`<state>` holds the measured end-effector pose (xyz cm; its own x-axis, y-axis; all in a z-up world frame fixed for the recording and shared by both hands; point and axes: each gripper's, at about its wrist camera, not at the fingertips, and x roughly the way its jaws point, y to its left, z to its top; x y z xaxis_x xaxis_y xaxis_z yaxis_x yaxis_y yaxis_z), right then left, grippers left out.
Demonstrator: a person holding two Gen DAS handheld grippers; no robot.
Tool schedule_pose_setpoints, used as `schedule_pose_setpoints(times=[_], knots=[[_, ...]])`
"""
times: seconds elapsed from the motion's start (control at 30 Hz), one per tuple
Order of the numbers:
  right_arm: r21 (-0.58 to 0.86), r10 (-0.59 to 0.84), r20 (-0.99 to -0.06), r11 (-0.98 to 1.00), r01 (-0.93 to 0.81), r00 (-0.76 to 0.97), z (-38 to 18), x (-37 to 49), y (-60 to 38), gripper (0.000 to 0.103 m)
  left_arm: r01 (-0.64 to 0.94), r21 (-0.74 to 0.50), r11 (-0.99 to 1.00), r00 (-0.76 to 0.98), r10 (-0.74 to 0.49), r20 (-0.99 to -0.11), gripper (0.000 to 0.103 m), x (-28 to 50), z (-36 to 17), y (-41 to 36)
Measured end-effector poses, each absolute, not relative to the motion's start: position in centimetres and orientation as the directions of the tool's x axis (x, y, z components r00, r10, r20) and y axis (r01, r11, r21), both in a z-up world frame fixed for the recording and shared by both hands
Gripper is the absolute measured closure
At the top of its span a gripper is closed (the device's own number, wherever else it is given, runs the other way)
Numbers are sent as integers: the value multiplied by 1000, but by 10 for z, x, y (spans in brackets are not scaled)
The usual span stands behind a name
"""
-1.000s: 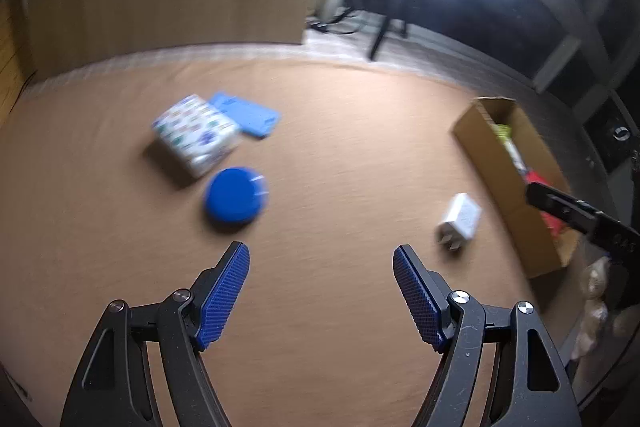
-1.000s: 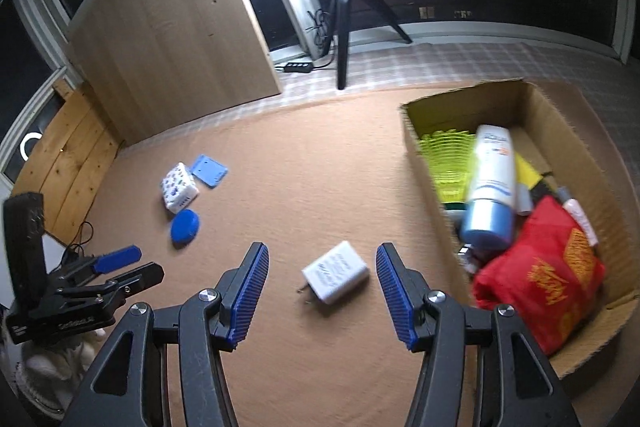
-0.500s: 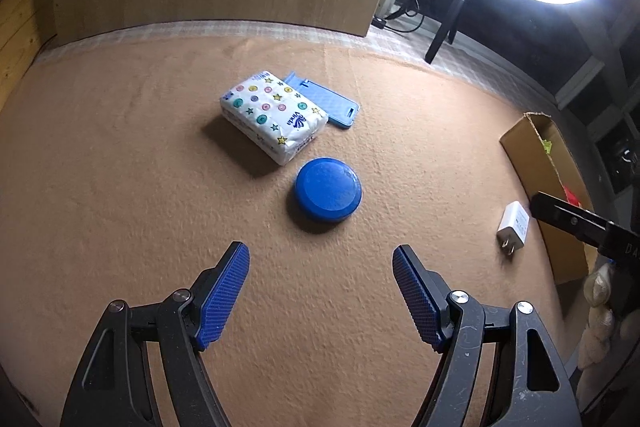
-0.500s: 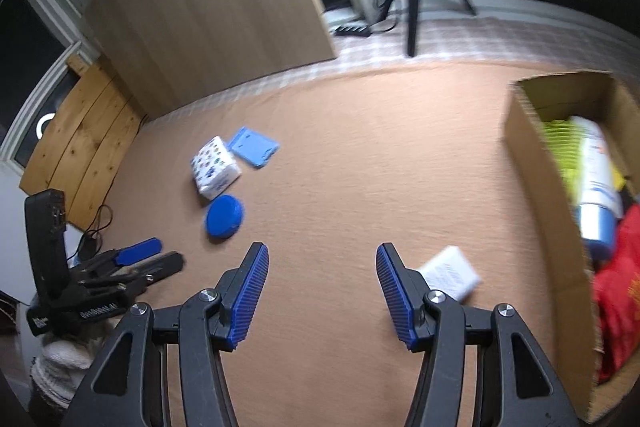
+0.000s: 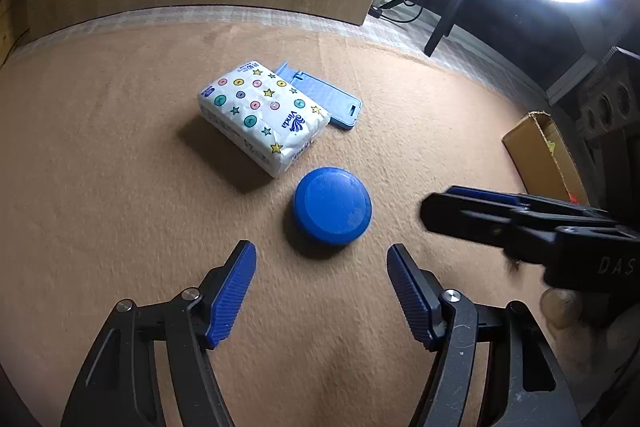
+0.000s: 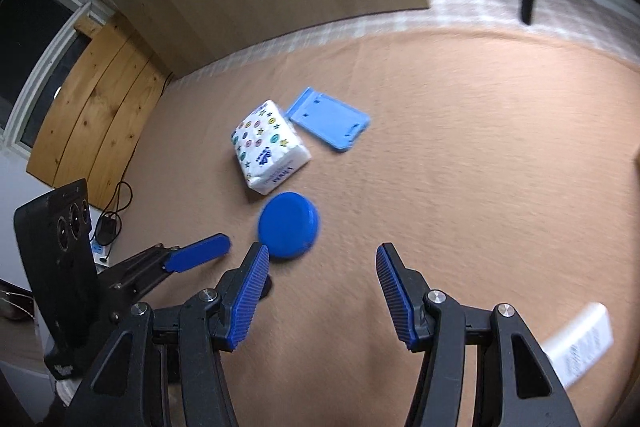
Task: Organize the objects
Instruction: 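Grasp the blue round lid with the right tool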
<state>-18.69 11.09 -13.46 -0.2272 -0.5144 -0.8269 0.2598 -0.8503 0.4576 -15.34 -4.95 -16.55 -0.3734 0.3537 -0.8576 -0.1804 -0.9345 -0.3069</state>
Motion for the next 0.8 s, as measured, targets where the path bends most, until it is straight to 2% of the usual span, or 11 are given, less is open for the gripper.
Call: schedule_pose_setpoints(times=[0.2,0.33,0.53,0.63,0.8], knots=[[498,-544,-818,-833,243,-187,-147,-200,100,51,-198,-321,-926,-362,373,-854,44,-160,-171,-49],[500,-547,-820,-827,257,-165,-151,-204,94,59,-204,-329,-922,-356,383,-852,52,-164,-175,-50],[497,-544,-828,-825,271,-138,-157,-208,89,69,-220,-332,-917,-355,392,-849,55,-170,-177,-46],[496,-544,-829,-821,282,-128,-157,-208,87,75,-236,-329,-915,-349,395,-850,61,-171,-178,-41],[497,-546,-827,-820,282,-130,-157,-205,87,76,-248,-310,-918,-356,384,-852,62,-169,-178,-36]])
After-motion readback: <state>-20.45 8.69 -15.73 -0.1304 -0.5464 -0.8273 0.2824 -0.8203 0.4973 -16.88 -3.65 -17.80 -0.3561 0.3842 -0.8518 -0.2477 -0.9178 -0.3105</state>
